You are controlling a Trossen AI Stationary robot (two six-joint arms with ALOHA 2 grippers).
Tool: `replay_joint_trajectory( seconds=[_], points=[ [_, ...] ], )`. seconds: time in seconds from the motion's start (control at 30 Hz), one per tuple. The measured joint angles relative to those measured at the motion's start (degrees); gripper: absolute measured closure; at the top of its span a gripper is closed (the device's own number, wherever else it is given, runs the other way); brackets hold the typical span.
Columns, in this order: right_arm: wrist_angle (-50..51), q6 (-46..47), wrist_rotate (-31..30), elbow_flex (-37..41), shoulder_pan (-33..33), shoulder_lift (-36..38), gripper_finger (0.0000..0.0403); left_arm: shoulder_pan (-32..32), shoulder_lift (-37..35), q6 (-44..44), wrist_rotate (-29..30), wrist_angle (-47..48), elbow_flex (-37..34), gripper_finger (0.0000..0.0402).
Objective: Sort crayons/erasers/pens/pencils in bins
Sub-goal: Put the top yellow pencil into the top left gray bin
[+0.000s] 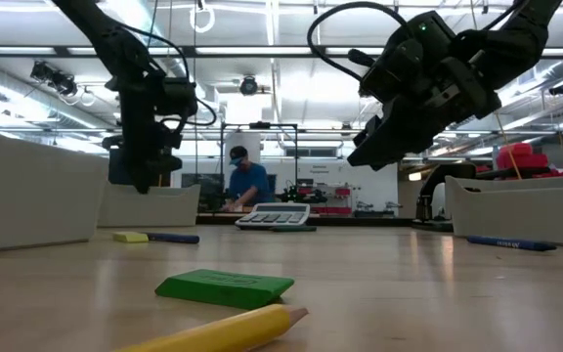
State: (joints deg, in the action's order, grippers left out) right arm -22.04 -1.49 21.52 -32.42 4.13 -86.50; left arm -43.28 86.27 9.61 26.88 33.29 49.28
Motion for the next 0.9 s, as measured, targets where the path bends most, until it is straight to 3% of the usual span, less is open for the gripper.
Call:
replay_joint_trajectory(
  seconds=[0.63,0.77,0.9],
  points=[
    [0.0,-0.1,-2.0,0.0,-0.3,0.0,0.0365,-1.0,-0.5,0.3,-1.0,0.4,0.0,0.0283],
    [0.0,-0.5,-2.0,0.0,-0.3,0.0,0.0365,-1.3,-0.5,0.2,-6.6,4.1,3.4,0.0246],
    [0.0,-1.4,-2.1,0.0,-0.2,0.0,0.0365,-1.8,1.3,0.4,-6.1,13.5,7.9,0.0209]
  ],
)
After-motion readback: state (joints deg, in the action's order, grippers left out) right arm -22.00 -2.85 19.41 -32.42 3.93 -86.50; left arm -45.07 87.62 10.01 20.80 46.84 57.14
